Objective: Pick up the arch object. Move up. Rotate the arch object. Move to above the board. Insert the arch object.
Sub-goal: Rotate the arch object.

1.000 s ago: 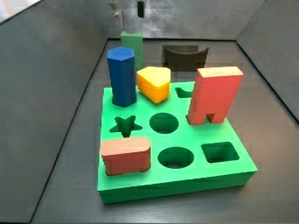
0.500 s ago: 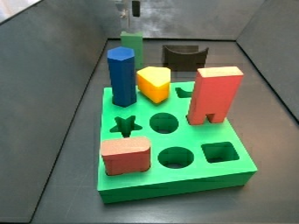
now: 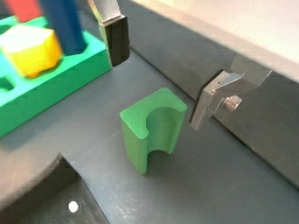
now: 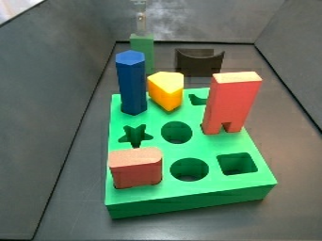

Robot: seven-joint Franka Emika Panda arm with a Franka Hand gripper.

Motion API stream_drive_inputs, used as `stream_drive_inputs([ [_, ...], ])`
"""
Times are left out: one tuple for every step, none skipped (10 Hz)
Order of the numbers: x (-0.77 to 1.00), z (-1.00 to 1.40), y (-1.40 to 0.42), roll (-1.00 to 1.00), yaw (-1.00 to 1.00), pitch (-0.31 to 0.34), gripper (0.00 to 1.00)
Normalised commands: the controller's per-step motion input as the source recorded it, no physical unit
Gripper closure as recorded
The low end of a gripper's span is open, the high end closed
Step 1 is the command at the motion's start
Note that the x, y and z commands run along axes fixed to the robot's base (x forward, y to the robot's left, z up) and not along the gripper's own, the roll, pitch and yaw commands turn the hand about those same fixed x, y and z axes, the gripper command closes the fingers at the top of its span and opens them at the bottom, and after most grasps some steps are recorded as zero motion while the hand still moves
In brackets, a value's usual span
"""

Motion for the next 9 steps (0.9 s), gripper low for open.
stream_drive_inputs([
  [0.01,-0.01,0.0,0.0,1.0,0.01,0.0],
  [0.01,-0.01,0.0,0.0,1.0,0.01,0.0],
  [0.01,-0.01,0.0,0.0,1.0,0.011,0.0],
  [0.01,-0.01,0.0,0.0,1.0,0.011,0.0],
  [0.01,-0.01,0.0,0.0,1.0,0.012,0.0],
  [0.01,-0.01,0.0,0.0,1.0,0.013,0.0],
  [0.01,-0.01,0.0,0.0,1.0,0.014,0.0],
  [0.01,-0.01,0.0,0.0,1.0,0.015,0.0],
  [0.01,-0.01,0.0,0.0,1.0,0.016,0.0],
])
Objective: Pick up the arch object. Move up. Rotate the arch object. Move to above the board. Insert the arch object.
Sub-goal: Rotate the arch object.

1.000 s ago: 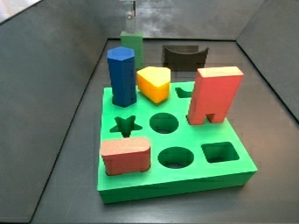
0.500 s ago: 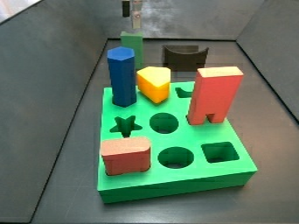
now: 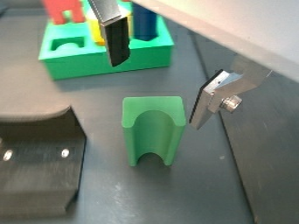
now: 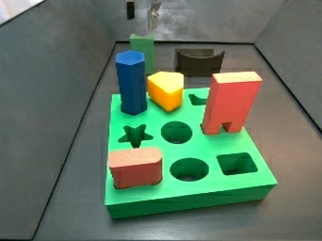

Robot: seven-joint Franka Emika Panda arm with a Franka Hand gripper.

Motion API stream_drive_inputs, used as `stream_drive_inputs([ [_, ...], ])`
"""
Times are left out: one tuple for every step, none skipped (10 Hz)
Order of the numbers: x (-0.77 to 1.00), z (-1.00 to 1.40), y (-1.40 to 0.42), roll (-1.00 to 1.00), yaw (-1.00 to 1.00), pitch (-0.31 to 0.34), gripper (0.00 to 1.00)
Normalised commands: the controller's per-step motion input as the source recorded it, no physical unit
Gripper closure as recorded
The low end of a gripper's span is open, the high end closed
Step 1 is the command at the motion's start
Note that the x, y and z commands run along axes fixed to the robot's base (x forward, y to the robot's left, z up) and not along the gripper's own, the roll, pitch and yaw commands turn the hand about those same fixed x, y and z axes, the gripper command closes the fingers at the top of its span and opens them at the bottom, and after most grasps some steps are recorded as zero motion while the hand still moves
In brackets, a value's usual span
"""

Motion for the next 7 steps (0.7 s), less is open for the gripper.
stream_drive_inputs([
  [0.01,-0.01,0.0,0.01,1.0,0.017,0.0],
  [0.02,-0.01,0.0,0.01,1.0,0.018,0.0],
  [0.02,-0.01,0.0,0.01,1.0,0.02,0.0],
  [0.02,-0.01,0.0,0.01,1.0,0.023,0.0],
  [0.02,-0.01,0.0,0.01,1.0,0.025,0.0],
  [0.02,-0.01,0.0,0.01,1.0,0.028,0.0],
  [0.02,-0.01,0.0,0.01,1.0,0.034,0.0],
])
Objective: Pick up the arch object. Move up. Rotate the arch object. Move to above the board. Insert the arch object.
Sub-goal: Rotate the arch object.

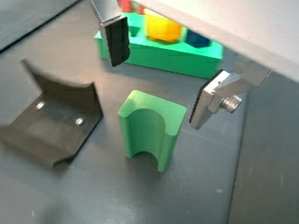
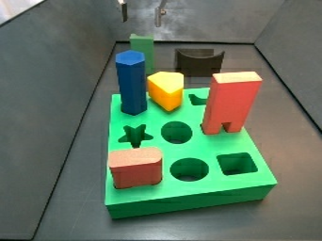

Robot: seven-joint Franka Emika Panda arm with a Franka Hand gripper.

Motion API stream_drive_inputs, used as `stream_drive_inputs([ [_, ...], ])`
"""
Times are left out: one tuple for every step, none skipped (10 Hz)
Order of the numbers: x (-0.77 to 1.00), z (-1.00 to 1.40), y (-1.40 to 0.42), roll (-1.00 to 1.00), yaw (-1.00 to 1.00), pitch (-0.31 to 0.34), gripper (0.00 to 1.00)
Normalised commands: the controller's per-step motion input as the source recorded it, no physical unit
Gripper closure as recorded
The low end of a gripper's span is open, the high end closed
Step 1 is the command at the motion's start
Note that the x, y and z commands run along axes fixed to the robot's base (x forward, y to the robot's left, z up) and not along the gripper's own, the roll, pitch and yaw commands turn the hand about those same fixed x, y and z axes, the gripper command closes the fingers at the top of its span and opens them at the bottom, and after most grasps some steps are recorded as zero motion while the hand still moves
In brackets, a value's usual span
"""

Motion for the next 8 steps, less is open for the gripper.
stream_drive_inputs([
  [0.02,-0.01,0.0,0.01,1.0,0.041,0.0],
  [0.02,-0.01,0.0,0.02,1.0,0.047,0.0],
  [0.02,-0.01,0.0,0.02,0.81,0.053,0.0],
  [0.02,0.0,0.0,0.02,0.55,0.053,0.0],
  [0.02,0.0,0.0,0.02,0.29,0.052,0.0],
  [0.0,-1.0,0.0,0.02,0.18,0.051,0.0],
  [0.02,-1.0,0.0,0.02,0.1,0.027,0.0],
  [0.03,-1.0,0.0,0.02,0.08,0.006,0.0],
])
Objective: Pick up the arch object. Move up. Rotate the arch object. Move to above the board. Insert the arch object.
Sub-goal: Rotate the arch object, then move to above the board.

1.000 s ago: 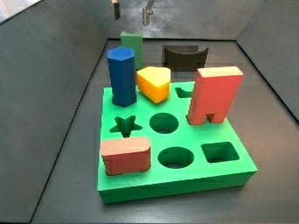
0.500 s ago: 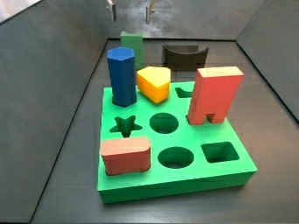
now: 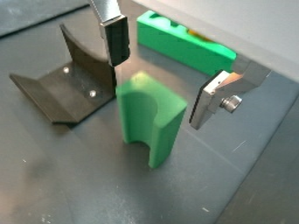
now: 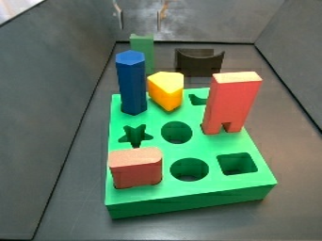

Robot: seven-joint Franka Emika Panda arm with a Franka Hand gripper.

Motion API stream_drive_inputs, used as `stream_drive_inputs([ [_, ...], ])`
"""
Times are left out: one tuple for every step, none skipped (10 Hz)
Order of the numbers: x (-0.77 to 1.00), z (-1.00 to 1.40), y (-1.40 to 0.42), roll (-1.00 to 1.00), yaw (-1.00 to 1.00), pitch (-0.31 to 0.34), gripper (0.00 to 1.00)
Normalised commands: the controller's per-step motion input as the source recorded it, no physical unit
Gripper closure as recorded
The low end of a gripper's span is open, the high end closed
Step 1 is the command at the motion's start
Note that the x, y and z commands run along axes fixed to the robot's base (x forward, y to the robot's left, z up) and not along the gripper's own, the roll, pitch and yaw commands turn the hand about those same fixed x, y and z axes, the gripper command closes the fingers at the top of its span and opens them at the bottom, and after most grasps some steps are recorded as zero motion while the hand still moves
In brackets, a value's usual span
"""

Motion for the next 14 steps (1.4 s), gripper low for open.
stream_drive_inputs([
  [0.04,-1.0,-0.01,0.01,0.06,-0.014,0.0],
  [0.04,-0.85,-0.01,0.0,0.05,-0.022,0.0],
  [0.03,-0.64,-0.01,-0.01,0.05,-0.026,0.0],
  [0.04,-0.54,-0.01,-0.01,0.05,-0.028,0.0],
  [0.04,-0.29,-0.01,-0.02,0.05,-0.025,0.0],
  [0.04,-0.19,-0.01,-0.03,0.04,-0.027,0.0],
  [0.0,0.0,0.0,-0.03,0.04,-0.022,1.0],
  [-0.03,1.0,0.22,0.11,-0.03,0.014,1.0],
  [-0.04,1.0,0.22,0.11,-0.04,0.027,1.0],
  [-0.04,1.0,0.2,0.1,-0.04,0.044,1.0],
  [-0.03,1.0,0.19,0.1,-0.03,0.056,1.0],
  [-0.03,1.0,0.18,0.1,-0.02,0.055,1.0],
  [-0.03,1.0,0.17,0.1,-0.02,0.053,1.0],
  [-0.04,1.0,0.16,0.09,-0.01,0.055,1.0],
])
